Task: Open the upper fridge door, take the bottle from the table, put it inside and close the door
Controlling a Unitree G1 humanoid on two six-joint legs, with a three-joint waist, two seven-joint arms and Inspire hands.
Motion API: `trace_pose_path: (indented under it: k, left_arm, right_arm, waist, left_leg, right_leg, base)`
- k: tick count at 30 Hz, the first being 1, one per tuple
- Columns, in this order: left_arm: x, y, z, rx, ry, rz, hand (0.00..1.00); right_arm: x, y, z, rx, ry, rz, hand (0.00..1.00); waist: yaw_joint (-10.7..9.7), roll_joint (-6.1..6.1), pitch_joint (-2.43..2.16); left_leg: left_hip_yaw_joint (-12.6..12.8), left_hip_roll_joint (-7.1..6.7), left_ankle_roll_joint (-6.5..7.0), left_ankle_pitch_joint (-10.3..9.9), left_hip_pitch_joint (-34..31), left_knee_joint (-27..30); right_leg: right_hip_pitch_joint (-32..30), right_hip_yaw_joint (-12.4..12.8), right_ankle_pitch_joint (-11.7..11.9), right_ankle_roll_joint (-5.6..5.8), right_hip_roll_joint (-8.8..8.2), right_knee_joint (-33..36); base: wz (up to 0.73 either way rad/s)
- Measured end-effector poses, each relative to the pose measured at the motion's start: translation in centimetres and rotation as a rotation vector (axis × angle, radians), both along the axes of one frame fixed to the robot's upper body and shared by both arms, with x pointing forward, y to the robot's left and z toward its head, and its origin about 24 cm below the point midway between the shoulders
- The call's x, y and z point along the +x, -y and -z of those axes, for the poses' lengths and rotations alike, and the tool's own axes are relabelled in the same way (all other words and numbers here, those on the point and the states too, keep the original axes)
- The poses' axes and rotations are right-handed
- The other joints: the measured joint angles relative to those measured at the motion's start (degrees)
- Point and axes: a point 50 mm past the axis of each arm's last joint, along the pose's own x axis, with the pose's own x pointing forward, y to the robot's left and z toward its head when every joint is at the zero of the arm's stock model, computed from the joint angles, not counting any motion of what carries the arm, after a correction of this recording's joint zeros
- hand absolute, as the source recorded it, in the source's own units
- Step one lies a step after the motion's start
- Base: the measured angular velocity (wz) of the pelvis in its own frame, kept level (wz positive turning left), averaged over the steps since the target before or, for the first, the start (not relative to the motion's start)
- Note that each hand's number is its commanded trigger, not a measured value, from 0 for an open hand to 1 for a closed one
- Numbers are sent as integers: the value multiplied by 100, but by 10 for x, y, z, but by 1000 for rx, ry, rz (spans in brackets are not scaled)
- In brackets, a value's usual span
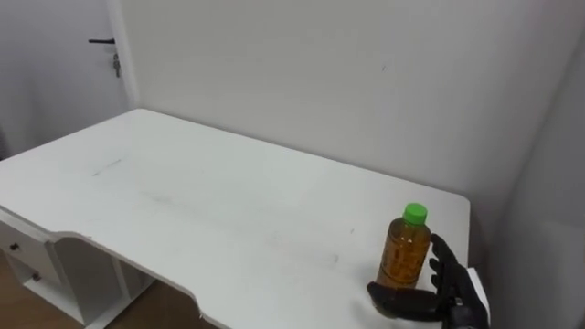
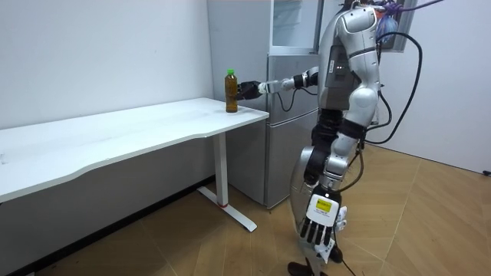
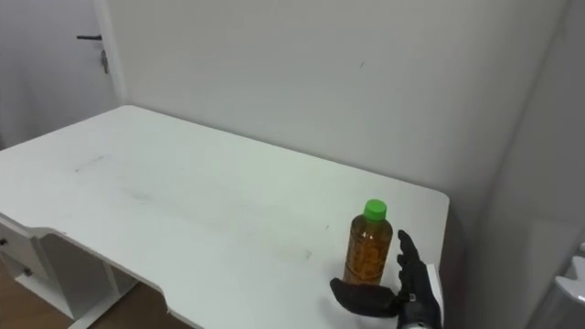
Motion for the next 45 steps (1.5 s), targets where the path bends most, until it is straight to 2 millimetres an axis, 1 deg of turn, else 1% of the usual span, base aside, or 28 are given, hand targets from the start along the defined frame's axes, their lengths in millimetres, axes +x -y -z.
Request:
trace_pose_path:
  k: [8,10,14,20,22,24,26,30,33,39,40,42,44,45]
  left_arm:
    - [-2,0,0,1,-13,-4,0]
    - [-4,0,0,0,-18,-5,0]
    - [-7,-1,0,1,-27,-7,0]
    - [-12,-1,0,-11,-41,-9,0]
    - [-13,-2,0,-13,-43,-8,0]
    - [-14,-2,0,-11,-45,-9,0]
    - [-14,-4,-1,-7,-47,-8,0]
    - [-16,-6,-1,-1,-50,-10,0]
    - [-19,-8,-2,3,-53,-13,0]
    - [-24,-8,-2,0,-60,-28,0]
    - [-24,-8,-2,-2,-57,-31,0]
    - [-22,-8,-2,-3,-48,-30,0]
    - [-21,-8,-3,-1,-45,-24,0]
    - [-21,-8,-3,0,-45,-21,0]
  right_arm:
    - [0,1,3,1,-16,-4,0]
    - [-2,4,10,1,-54,14,0]
    - [-3,6,15,9,-88,26,0]
    - [0,9,17,1,-101,47,0]
    - [0,9,17,16,-103,54,0]
    - [1,10,16,48,-103,81,0]
    - [2,10,15,71,-102,106,0]
    - [2,14,14,119,-108,153,0]
    - [4,14,12,165,-102,173,0]
    - [5,15,9,172,-86,183,0]
    - [5,16,9,172,-85,185,0]
    - [7,16,7,171,-78,192,0]
    - [10,16,4,167,-73,195,0]
    - [12,17,3,163,-73,202,0]
  waist:
    - [25,-4,2]
    - [49,-15,6]
    - [60,-15,15]
    - [110,-8,20]
    - [122,16,36]
    - [139,28,43]
    - [134,31,40]
    - [134,56,13]
    - [130,68,5]
    - [138,87,-8]
    - [137,80,-35]
    - [140,75,-53]
    - [147,80,-51]
    - [148,88,-43]
  left_leg:
    - [-28,-2,-1,1,-55,10]
    - [-35,-4,-1,1,-63,58]
    - [-48,-8,-1,1,-62,65]
    - [-74,-11,-1,1,-57,102]
    - [-97,-15,-2,-1,-66,128]
    - [-99,-12,-2,-2,-78,131]
    - [-107,-9,-2,-2,-110,154]
    - [-145,-18,-1,0,-160,204]
    - [-169,-19,-2,0,-165,227]
    - [-171,-17,-2,0,-200,240]
    - [-174,-15,-2,0,-279,277]
    - [-174,-11,-2,1,-378,339]
    - [-174,-10,2,4,-424,395]
    - [-172,-10,3,4,-439,423]
  right_leg:
    - [10,-120,0,0,-2,-5]
    - [14,-124,1,0,-2,-8]
    - [25,-128,1,0,-1,-10]
    - [58,-122,1,0,0,-10]
    - [87,-124,1,0,1,-9]
    - [87,-140,1,0,3,-8]
    - [81,-185,1,0,5,-8]
    - [93,-274,4,0,-2,-5]
    - [107,-296,5,1,3,-6]
    - [84,-321,4,1,2,-1]
    - [26,-333,5,1,1,13]
    - [-54,-350,5,-1,-1,29]
    - [-98,-351,6,-2,-7,58]
    - [-108,-355,6,-2,-14,88]
  base:
    - [5]
    - [2]
    - [0]
    - [2]
    - [6]
    - [4]
    - [9]
    - [11]
    - [5]
    - [1]
    - [4]
    - [5]
    - [5]
    - [4]
